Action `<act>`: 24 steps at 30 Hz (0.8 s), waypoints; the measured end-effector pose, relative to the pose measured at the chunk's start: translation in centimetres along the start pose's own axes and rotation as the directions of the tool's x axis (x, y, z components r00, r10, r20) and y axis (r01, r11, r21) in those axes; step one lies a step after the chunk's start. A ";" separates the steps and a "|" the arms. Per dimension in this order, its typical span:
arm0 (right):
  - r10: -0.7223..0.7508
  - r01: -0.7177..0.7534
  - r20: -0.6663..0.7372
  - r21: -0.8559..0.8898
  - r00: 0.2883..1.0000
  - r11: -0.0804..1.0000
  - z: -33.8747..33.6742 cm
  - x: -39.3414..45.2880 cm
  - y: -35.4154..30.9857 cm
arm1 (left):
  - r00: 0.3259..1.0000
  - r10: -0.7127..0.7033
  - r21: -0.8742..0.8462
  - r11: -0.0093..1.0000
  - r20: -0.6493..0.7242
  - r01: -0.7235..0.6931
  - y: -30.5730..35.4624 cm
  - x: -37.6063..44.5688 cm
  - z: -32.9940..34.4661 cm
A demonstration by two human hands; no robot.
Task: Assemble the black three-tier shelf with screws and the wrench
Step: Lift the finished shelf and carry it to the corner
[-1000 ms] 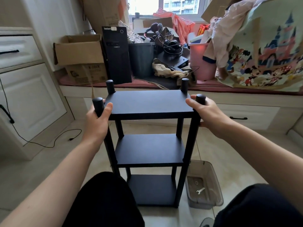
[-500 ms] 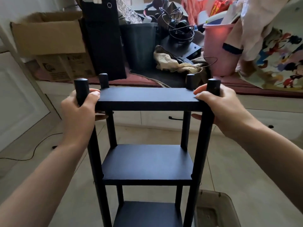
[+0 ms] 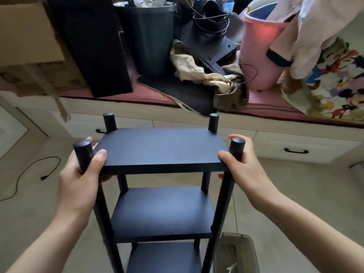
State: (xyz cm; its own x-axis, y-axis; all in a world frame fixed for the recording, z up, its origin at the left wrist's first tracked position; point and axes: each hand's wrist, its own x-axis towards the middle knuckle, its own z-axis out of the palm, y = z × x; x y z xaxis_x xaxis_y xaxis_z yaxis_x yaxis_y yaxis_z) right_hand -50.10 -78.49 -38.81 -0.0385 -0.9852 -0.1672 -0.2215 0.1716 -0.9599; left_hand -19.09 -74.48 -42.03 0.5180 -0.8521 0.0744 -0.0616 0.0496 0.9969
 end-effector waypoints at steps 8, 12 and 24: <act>0.172 -0.163 -0.059 0.135 0.983 0.977 1.1 -1.1 0.3 | 0.932 -0.337 0.165 0.935 0.133 0.315 1.8 -1.0 -0.7; 0.154 -0.130 -0.117 0.187 0.981 0.974 1.7 -2.4 0.2 | 0.912 -0.394 0.263 0.897 0.117 0.355 2.6 -1.0 -0.3; 0.233 -0.232 -0.032 0.019 0.972 0.972 -0.8 -6.5 -3.7 | 0.866 -0.494 0.371 0.820 0.076 0.436 8.5 -4.7 -1.4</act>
State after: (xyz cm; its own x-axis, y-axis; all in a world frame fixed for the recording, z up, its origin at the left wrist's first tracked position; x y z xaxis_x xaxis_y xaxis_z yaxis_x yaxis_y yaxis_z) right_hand -49.77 -72.76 -34.00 -0.1198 -0.9176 -0.3789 -0.1878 0.3957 -0.8989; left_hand -20.81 -69.35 -33.86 0.4142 -0.8020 -0.4304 -0.1413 -0.5238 0.8401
